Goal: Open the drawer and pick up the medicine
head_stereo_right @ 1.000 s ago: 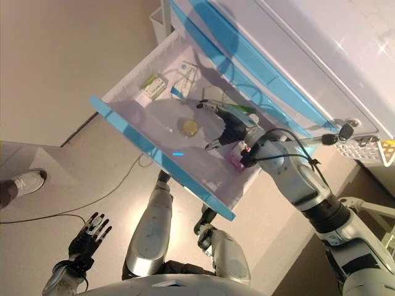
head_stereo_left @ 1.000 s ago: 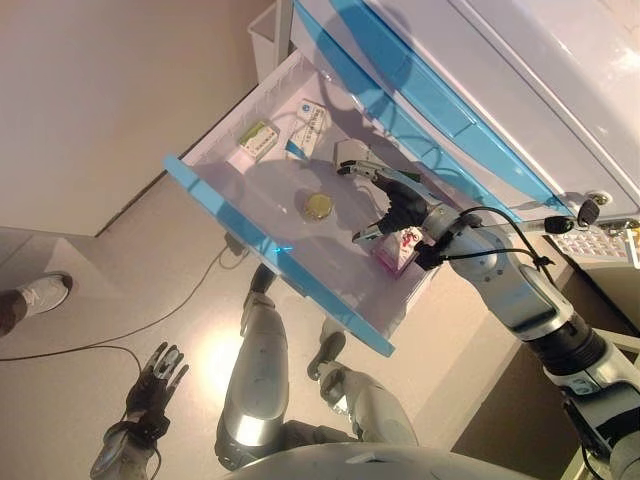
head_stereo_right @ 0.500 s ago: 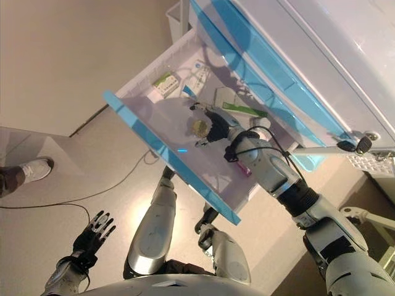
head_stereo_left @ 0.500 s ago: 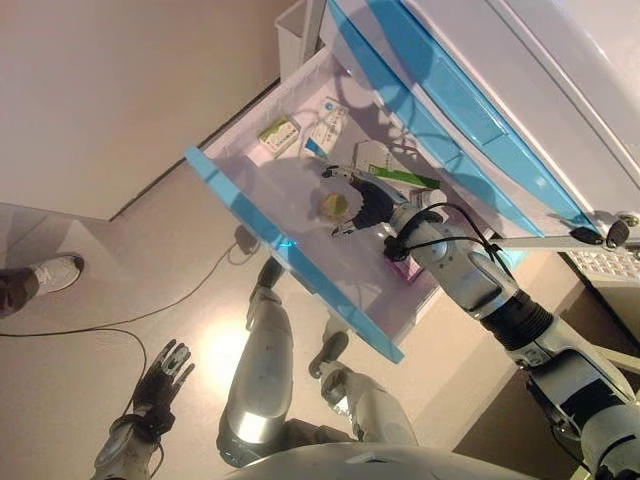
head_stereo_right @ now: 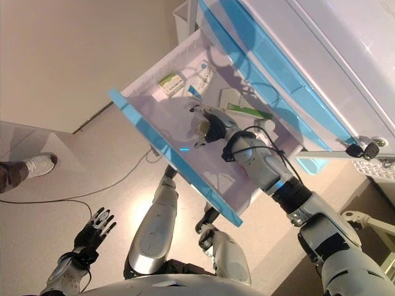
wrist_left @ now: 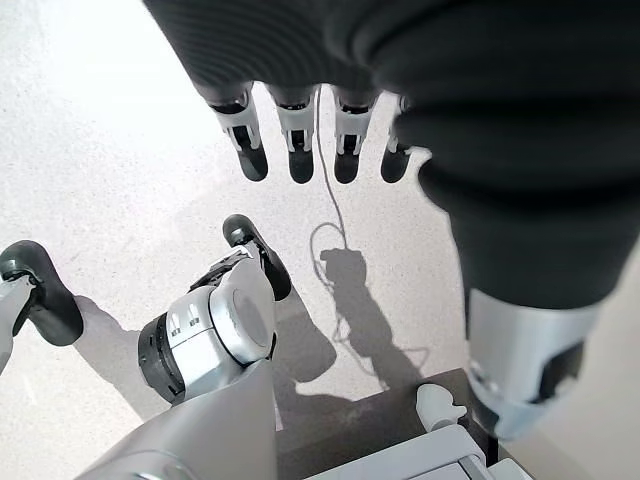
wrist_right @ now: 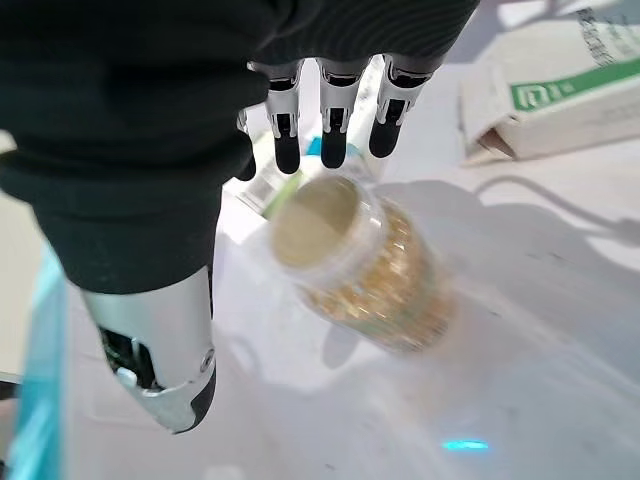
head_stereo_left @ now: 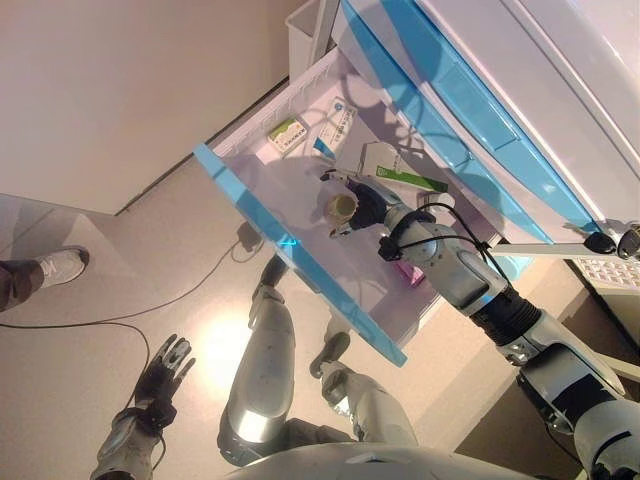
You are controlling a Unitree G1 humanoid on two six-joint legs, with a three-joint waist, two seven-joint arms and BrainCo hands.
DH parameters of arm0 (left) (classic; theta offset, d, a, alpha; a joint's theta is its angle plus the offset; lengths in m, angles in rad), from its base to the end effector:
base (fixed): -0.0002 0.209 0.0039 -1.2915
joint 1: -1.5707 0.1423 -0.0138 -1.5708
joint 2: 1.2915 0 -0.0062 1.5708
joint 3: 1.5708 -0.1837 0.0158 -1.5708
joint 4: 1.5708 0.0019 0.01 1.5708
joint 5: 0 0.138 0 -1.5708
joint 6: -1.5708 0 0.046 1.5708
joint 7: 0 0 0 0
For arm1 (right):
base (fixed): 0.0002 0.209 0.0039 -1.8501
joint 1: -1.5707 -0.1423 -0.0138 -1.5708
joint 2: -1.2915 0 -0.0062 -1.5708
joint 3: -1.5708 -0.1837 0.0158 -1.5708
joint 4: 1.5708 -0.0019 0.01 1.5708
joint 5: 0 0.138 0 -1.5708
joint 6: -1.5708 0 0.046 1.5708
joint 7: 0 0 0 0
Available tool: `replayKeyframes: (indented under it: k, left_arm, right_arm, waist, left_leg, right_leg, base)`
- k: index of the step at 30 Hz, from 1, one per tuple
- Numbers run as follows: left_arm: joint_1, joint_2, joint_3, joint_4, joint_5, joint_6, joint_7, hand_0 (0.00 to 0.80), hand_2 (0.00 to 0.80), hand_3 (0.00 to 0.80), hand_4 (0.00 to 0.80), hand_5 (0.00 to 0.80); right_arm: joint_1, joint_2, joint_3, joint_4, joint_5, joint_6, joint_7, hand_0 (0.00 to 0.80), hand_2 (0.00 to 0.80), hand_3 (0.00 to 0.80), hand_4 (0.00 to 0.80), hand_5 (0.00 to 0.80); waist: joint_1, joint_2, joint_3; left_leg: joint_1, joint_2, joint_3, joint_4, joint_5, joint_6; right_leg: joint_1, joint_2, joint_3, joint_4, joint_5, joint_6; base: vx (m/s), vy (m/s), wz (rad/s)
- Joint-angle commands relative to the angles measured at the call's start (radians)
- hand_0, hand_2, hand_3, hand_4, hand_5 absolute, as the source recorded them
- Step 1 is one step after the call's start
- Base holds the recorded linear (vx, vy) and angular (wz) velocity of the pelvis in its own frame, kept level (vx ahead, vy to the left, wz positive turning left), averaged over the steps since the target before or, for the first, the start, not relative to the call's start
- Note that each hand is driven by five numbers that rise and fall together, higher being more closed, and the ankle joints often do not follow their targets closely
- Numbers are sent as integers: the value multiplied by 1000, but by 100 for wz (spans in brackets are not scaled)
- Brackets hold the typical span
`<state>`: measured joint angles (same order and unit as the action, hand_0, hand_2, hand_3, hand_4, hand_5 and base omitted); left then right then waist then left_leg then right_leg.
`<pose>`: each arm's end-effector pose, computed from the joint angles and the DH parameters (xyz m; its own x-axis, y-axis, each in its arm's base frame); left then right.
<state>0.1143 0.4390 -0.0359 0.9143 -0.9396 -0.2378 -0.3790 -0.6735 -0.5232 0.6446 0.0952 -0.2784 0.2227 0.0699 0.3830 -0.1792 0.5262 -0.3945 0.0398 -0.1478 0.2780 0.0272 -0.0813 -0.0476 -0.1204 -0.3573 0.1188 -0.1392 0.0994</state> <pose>0.0893 0.2956 -0.0706 0.8296 0.1533 -0.5368 -0.3780 0.8619 -0.3380 0.2870 -0.1148 0.1388 0.8699 0.4929 -0.0202 -0.2504 0.4060 -0.8789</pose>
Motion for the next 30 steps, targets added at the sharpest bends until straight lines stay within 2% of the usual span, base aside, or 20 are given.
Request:
replayKeyframes:
  k: [1, 8, 20, 22, 23, 25, 26, 30]
  left_arm:
    - [46, -15, -27, -27, 31, 6, 6, 0, 0, 0, 0, 0]
    - [43, -17, -29, -23, 30, 5, 2, 0, 0, 0, 0, 0]
    - [35, -22, -35, -31, 28, 17, 11, 0, 0, 0, 0, 0]
    - [36, -24, -34, -28, 29, 16, 8, 0, 0, 0, 0, 0]
    - [37, -25, -35, -28, 28, 15, 7, 0, 0, 0, 0, 0]
    - [37, -26, -36, -29, 25, 15, 7, 0, 0, 0, 0, 0]
    - [36, -25, -35, -30, 25, 19, 7, 0, 0, 0, 0, 0]
    - [37, -25, -35, -33, 22, 21, 10, 0, 0, 0, 0, 0]
  right_arm:
    - [-40, 2, 8, -20, -42, -10, -16, 0, 0, 0, 0, 0]
    - [-34, 20, 16, 29, -68, 11, -17, 0, 0, 0, 0, 0]
    - [-27, 42, 20, 85, -99, 1, -23, 0, 0, 0, 0, 0]
    - [-29, 42, 21, 89, -92, -6, -23, 129, 129, 129, 129, 129]
    - [-29, 44, 21, 90, -93, -7, -23, 493, 493, 493, 493, 493]
    - [-27, 49, 22, 91, -96, -8, -25, 734, 734, 734, 734, 734]
    - [-27, 49, 23, 94, -95, -12, -25, 800, 800, 800, 800, 800]
    - [-28, 48, 24, 94, -94, -17, -26, 800, 800, 800, 800, 800]
  waist:
    - [6, 25, -6]
    - [3, 26, -6]
    - [-1, 32, -6]
    - [-2, 33, -6]
    - [-2, 33, -6]
    - [-2, 33, -6]
    - [-2, 34, -6]
    - [-2, 34, -6]
  left_leg:
    - [3, -57, -21, 49, -107, 74]
    - [-2, -57, -22, 52, -108, 74]
    - [-12, -64, -25, 57, -109, 78]
    - [-13, -63, -25, 60, -111, 78]
    - [-15, -64, -26, 60, -110, 78]
    - [-17, -65, -26, 61, -110, 79]
    - [-19, -65, -26, 62, -109, 79]
    - [-22, -66, -27, 64, -111, 80]
  right_leg:
    - [-81, -36, 29, 70, 110, 16]
    - [-91, -39, 29, 77, 111, 16]
    - [-102, -43, 30, 79, 113, 15]
    - [-105, -44, 31, 82, 113, 15]
    - [-106, -44, 31, 82, 113, 16]
    - [-108, -45, 32, 82, 114, 16]
    - [-109, -45, 32, 83, 114, 16]
    - [-115, -45, 31, 87, 114, 17]
  base:
    - [0, 0, 0]
    - [0, 0, 0]
    - [0, 0, 0]
    - [0, 0, 0]
    - [0, 0, 0]
    - [0, 0, 0]
    - [0, 0, 0]
    - [0, 0, 0]
